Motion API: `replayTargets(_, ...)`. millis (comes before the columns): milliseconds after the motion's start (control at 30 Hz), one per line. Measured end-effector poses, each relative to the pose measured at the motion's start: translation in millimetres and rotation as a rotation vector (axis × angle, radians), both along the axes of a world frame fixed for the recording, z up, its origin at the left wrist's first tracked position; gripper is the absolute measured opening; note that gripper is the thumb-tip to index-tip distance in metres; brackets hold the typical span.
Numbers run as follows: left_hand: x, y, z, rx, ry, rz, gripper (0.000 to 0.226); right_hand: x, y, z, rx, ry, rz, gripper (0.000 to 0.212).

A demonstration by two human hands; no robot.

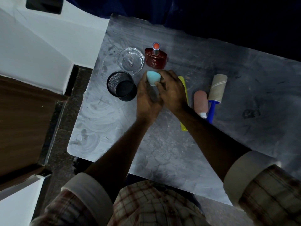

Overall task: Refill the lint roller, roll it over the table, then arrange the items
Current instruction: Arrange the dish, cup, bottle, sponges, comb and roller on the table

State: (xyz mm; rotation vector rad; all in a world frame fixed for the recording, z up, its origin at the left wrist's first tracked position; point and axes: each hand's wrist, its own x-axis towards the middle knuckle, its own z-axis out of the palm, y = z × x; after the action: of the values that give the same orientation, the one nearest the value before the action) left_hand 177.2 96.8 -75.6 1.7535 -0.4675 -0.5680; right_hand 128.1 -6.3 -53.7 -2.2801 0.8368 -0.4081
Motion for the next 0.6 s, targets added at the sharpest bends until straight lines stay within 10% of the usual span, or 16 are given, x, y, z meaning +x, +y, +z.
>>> replayTargets(600, 0.4, 0.9, -1.8, -0.031, 0.064, -0.024, 0.083, 5.0, 1.7, -3.8, 0.033, -0.032, -0.014, 0.035)
